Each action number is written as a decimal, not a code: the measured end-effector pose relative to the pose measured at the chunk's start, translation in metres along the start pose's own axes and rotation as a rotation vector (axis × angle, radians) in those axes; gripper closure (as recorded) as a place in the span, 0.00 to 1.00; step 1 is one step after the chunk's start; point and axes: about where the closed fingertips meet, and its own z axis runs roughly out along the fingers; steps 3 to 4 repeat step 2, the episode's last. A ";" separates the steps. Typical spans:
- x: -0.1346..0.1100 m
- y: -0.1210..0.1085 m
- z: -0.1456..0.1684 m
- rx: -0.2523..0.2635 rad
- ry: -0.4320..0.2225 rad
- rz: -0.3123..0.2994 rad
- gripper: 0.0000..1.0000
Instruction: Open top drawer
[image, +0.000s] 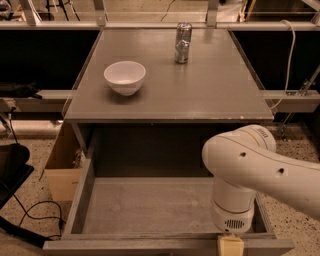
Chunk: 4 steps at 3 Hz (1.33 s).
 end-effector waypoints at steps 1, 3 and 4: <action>0.006 0.008 -0.036 0.037 -0.005 -0.018 0.00; 0.031 0.027 -0.090 0.132 -0.049 -0.005 0.00; 0.031 0.027 -0.090 0.132 -0.049 -0.005 0.00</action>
Offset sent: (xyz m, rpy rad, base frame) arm -0.0168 -0.0608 0.1951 0.0610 -0.3176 -0.0300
